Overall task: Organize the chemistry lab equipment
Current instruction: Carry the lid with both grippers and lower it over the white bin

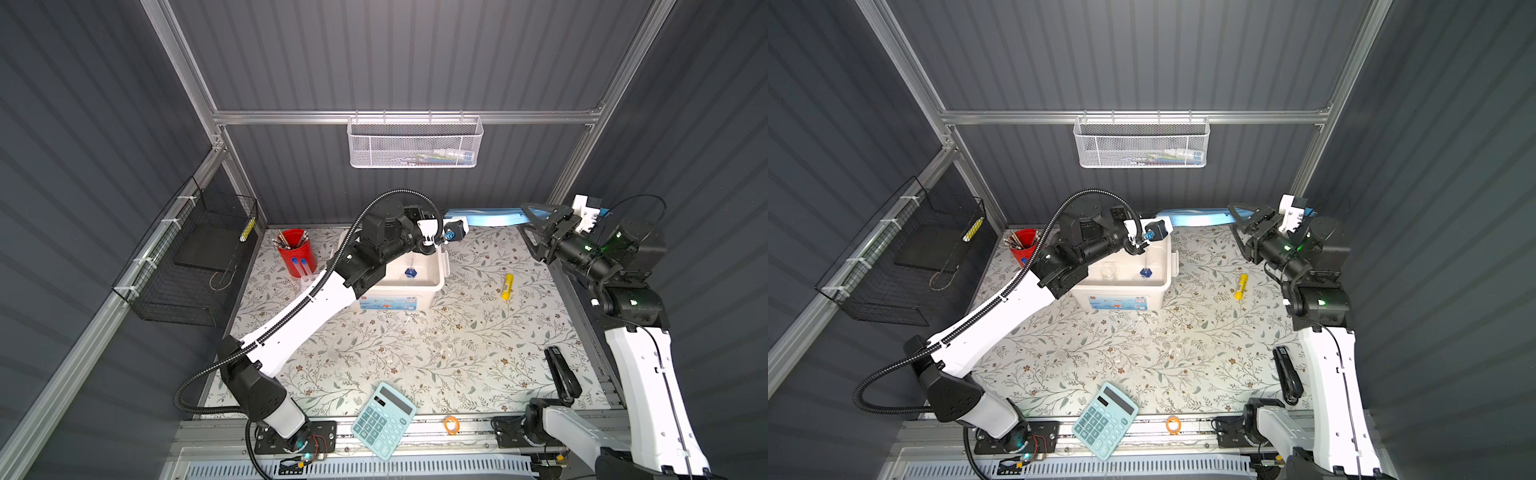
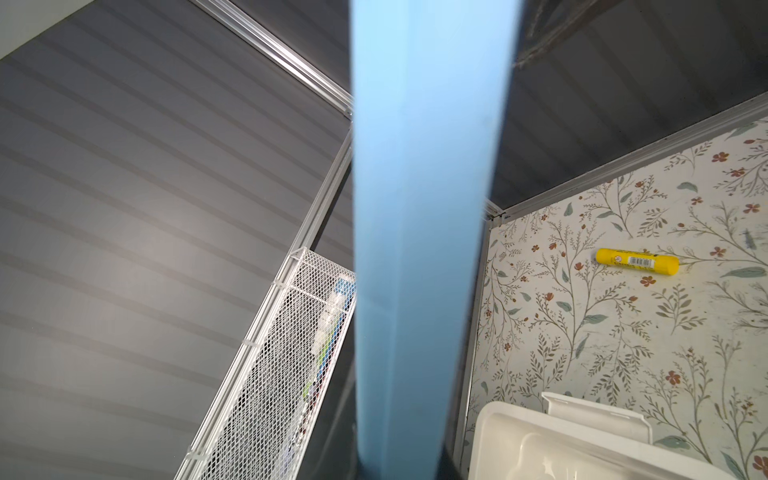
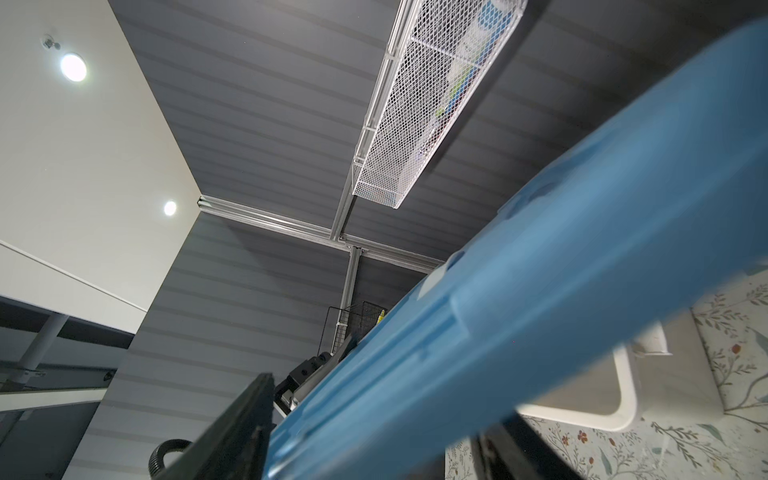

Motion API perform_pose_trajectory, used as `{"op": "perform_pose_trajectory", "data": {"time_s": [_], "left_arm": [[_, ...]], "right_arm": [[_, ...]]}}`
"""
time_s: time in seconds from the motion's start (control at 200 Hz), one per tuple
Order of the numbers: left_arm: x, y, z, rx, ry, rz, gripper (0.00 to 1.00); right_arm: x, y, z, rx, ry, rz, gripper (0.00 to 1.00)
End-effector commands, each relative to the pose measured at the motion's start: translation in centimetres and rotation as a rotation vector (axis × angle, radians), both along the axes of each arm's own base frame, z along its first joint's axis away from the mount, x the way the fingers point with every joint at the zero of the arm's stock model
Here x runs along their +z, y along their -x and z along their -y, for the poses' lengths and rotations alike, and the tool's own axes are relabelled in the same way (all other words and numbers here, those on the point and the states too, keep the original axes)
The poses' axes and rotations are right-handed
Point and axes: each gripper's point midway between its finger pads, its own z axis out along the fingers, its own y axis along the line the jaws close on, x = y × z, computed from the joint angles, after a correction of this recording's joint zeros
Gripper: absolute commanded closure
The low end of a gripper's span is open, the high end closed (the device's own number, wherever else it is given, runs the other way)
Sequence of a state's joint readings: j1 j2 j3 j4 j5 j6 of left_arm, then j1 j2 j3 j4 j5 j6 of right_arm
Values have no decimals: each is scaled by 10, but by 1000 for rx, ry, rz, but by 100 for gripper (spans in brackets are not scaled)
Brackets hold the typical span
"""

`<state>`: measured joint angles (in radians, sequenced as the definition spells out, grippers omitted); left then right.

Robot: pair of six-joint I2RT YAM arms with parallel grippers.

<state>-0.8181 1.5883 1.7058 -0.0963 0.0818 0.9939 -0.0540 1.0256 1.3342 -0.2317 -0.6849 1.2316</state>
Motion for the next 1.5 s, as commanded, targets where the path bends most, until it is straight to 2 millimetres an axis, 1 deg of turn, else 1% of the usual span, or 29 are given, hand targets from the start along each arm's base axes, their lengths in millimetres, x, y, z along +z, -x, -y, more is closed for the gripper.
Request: {"op": "perform_pose_trajectory", "data": {"time_s": [0.0, 0.14, 0.26, 0.42, 0.525, 0.605, 0.69, 0.75, 0.815, 0.85, 0.88, 0.905, 0.971, 1.011, 1.106, 1.231, 1.366, 1.496], "left_arm": [[32, 17, -4, -38, 60, 84, 93], [30, 19, -1, -51, 49, 89, 93], [28, 22, 2, -68, 38, 103, 93], [22, 26, 5, -100, 15, 125, 93], [19, 32, 7, -131, 9, 156, 90], [18, 32, 7, -135, 2, 168, 85], [16, 34, 8, -144, 2, 174, 81], [15, 34, 8, -146, 6, 180, 75], [16, 35, 8, -148, 9, 184, 69], [15, 35, 8, -150, 9, 185, 63], [16, 36, 8, -150, 10, 186, 51], [16, 36, 8, -151, 12, 188, 44], [16, 37, 7, -153, 15, 187, 30], [16, 39, 6, -159, 17, 185, 24], [15, 42, 4, -165, 21, 178, 17], [15, 50, 1, -188, 29, 164, 14], [16, 57, -6, -194, 52, 126, 11], [16, 69, -12, -218, 75, 75, 10]], "right_arm": [[13, 6, 1, -8, -2, 43, 27], [-1, 2, -1, 9, -33, 4, 29], [-8, 3, -3, 16, -43, -10, 31], [-14, 5, -5, 24, -51, -27, 39], [-16, 7, -5, 24, -59, -34, 48], [-18, 7, -6, 29, -64, -37, 54], [-22, 7, -7, 33, -66, -45, 65], [-26, 6, -7, 33, -71, -56, 73], [-28, 6, -9, 41, -79, -61, 80], [-29, 5, -9, 42, -82, -61, 82], [-29, 5, -9, 44, -81, -60, 83], [-29, 6, -10, 45, -81, -61, 84], [-29, 6, -9, 45, -79, -59, 89], [-29, 5, -10, 46, -80, -60, 91], [-29, 4, -9, 45, -77, -60, 93], [-28, 2, -10, 47, -72, -54, 95], [-23, 0, -10, 50, -58, -43, 96], [-21, -3, -9, 56, -43, -35, 96]]}}
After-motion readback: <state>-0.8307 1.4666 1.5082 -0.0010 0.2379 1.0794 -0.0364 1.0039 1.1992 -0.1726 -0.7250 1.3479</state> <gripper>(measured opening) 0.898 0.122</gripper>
